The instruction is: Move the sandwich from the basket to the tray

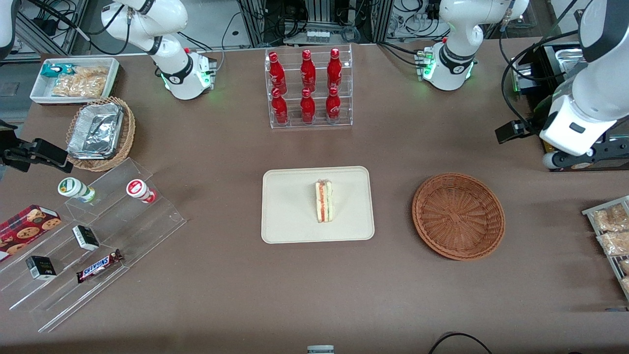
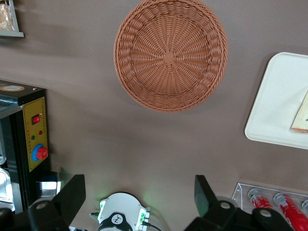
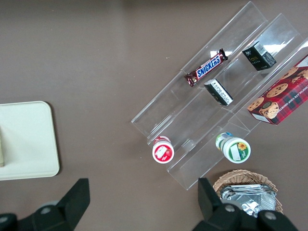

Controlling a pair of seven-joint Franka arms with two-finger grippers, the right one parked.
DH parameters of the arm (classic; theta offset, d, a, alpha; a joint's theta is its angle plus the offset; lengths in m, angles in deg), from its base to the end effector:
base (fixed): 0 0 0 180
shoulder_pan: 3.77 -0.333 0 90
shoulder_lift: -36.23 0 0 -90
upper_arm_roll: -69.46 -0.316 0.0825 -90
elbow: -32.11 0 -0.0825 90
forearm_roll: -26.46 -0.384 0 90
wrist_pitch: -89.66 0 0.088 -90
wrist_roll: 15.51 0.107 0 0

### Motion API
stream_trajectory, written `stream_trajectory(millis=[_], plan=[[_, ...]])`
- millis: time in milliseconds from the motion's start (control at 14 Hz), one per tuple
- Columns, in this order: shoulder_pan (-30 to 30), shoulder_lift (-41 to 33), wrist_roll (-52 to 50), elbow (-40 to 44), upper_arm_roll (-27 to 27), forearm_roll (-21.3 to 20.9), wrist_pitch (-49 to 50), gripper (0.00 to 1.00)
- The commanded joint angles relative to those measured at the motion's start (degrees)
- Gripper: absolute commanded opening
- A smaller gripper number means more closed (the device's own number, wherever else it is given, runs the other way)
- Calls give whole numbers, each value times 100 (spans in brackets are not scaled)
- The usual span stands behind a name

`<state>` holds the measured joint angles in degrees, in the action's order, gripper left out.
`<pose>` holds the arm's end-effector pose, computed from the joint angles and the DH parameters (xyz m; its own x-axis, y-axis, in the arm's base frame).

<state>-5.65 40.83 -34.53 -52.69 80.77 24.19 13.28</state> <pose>0.5460 -0.0810 0.6047 0.9630 0.1765 -0.2037 0.1599 -0.9825 -0.0955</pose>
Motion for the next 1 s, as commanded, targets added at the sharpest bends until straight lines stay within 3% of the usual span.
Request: stream_trajectory(millis=[0,929], plan=[[-58,-169,179,-177,21,95,-17,100],[-67,-64,127,61,21,77,0,100]])
